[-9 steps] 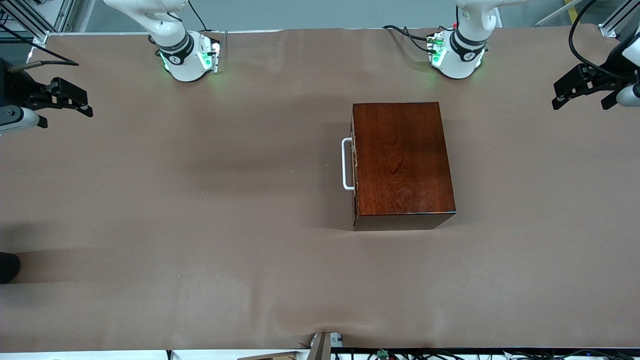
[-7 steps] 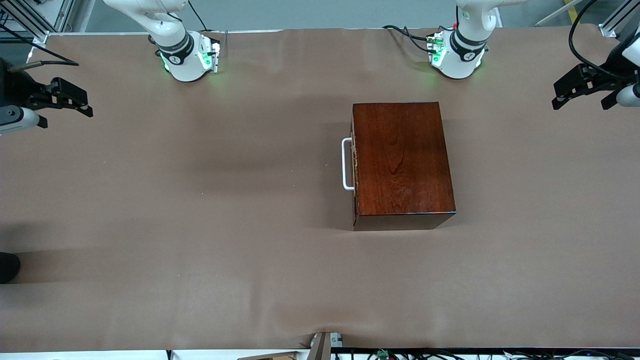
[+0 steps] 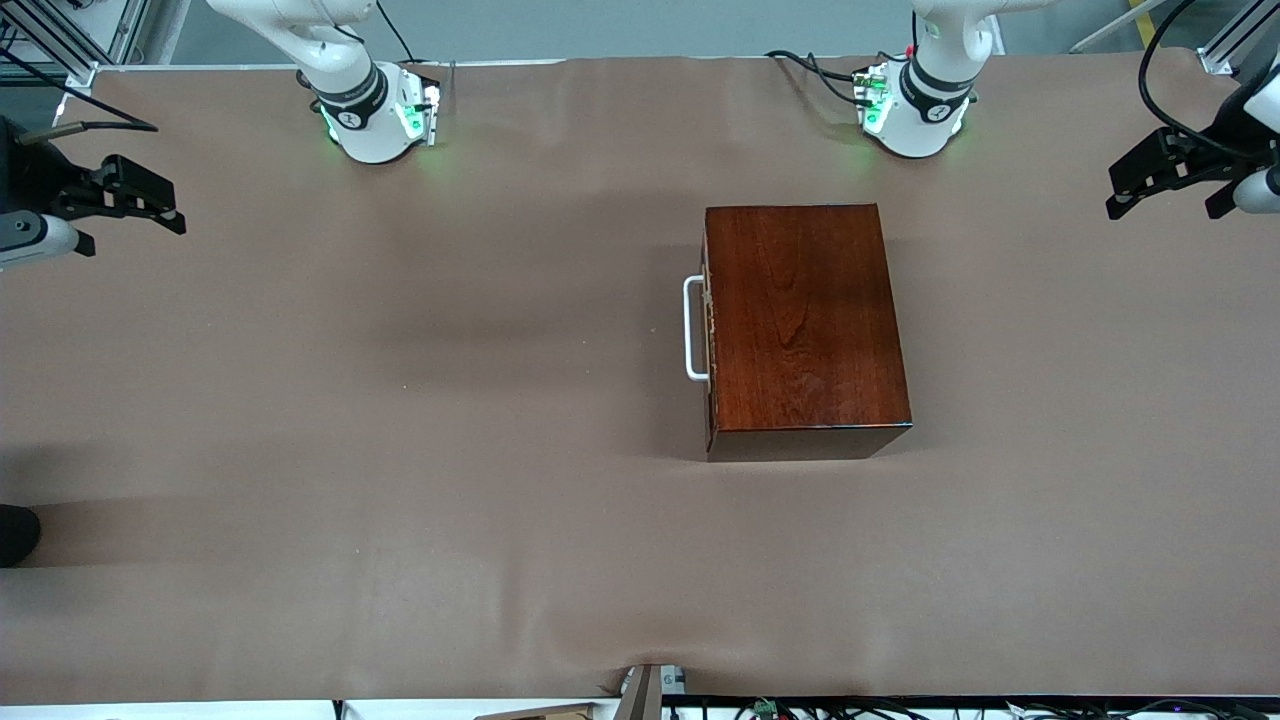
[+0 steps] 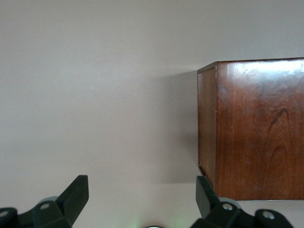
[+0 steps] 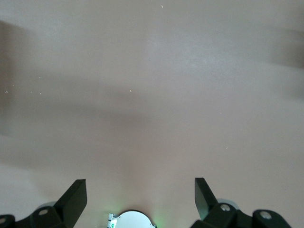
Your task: Open drawer, take yellow block, close drawer
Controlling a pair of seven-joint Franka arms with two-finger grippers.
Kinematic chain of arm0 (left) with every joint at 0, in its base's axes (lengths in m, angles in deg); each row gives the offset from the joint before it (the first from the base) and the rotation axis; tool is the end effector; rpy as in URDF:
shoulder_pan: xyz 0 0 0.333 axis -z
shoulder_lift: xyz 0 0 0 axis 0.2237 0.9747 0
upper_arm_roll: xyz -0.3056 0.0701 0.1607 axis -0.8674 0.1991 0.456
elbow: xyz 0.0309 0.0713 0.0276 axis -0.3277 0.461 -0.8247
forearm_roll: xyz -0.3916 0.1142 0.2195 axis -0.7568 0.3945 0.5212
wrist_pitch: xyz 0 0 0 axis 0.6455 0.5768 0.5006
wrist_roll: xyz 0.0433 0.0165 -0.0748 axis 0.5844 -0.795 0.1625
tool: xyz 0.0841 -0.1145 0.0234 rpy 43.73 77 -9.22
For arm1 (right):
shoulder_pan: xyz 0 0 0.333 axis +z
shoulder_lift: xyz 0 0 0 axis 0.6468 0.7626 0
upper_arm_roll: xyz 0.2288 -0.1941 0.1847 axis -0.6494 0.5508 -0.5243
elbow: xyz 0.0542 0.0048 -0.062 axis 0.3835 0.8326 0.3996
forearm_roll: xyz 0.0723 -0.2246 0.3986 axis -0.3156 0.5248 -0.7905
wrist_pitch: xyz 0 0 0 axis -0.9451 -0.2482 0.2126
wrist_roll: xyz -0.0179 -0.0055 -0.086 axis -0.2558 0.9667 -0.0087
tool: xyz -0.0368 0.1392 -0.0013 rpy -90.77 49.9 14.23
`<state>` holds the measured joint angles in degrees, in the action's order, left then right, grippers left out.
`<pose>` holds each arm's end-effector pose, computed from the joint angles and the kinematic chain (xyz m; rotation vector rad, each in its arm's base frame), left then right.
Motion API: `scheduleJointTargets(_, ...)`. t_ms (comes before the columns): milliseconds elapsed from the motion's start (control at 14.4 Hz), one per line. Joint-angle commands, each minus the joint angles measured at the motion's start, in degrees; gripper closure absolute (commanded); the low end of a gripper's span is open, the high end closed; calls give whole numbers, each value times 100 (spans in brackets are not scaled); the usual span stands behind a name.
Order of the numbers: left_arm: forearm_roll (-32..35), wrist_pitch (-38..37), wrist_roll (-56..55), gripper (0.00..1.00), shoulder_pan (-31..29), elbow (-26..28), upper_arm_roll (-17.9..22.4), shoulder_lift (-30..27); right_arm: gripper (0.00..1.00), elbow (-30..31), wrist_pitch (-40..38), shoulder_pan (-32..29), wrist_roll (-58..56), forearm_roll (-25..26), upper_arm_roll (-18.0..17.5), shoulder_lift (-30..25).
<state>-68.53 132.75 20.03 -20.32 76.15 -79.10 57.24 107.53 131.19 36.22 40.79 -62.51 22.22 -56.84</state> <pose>0.5816 -0.0434 0.6782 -3.1143 0.0629 -0.0251 0.6078 0.0211 0.6567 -3.0772 -0.3643 0.1760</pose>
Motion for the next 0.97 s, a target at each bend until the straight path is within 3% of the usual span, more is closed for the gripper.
scheduleJointTargets(0, 190, -106, -132, 0, 185, -143, -373, 228, 0, 181, 9, -75, 69, 15, -56, -198)
scheduleJointTargets(208, 234, -71, -1140, 0, 404, -230, -1163, 693, 0, 181, 9, -66, 69, 15, -56, -198)
scheduleJointTargets(347, 487, -53, -2306, 0, 912, -790, -1490, 1368, 0, 172, 17, -66, 69, 15, -56, -198)
scheduleJointTargets(556, 1112, -44, -3559, 0, 2204, -1652, -1413, 2397, 0, 172, 17, -66, 77, 15, -56, -198)
scheduleJointTargets(764, 1236, 384, -4078, 0, 3110, -1909, -1246, 3145, 0, 181, -26, -83, 69, 15, -56, -198)
scheduleJointTargets(903, 1385, 746, -4831, 0, 3934, -1996, -668, 3488, 0, 181, -18, -75, 77, 15, -56, -198)
